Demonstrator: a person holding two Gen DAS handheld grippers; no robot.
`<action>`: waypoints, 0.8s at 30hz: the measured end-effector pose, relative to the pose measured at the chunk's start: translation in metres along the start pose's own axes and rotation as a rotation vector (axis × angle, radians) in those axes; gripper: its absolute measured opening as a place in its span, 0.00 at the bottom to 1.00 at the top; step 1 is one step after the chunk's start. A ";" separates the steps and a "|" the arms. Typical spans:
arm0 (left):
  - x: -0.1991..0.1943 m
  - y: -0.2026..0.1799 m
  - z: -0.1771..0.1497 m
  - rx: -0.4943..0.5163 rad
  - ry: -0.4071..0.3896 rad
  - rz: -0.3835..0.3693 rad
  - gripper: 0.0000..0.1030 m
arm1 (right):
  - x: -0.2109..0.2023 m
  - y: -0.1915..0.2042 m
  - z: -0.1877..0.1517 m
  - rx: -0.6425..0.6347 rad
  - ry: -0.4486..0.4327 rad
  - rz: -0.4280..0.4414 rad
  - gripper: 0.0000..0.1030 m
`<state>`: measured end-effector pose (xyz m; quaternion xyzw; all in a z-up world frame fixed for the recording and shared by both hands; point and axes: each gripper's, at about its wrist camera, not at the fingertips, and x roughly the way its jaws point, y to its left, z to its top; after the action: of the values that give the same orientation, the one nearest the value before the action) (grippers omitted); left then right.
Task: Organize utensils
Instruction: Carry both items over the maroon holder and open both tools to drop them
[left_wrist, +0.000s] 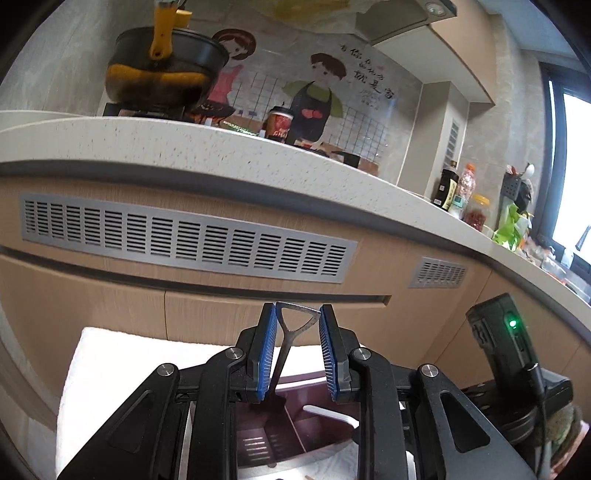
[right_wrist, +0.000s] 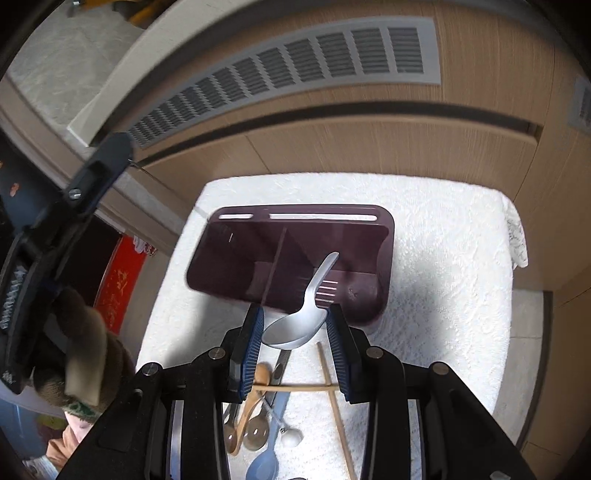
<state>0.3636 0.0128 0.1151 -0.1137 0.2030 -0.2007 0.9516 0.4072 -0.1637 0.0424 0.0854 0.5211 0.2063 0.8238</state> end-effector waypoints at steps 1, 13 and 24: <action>0.001 0.002 -0.002 -0.006 -0.001 0.001 0.24 | 0.004 -0.001 0.002 0.001 0.001 -0.003 0.34; -0.002 0.017 -0.048 -0.058 0.099 0.045 0.52 | -0.030 -0.026 -0.035 0.046 -0.302 -0.126 0.67; -0.040 0.025 -0.130 -0.044 0.302 0.115 0.54 | -0.017 -0.025 -0.110 -0.033 -0.347 -0.298 0.80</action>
<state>0.2827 0.0342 0.0054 -0.0914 0.3545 -0.1561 0.9174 0.3092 -0.2020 -0.0011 0.0282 0.3749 0.0733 0.9237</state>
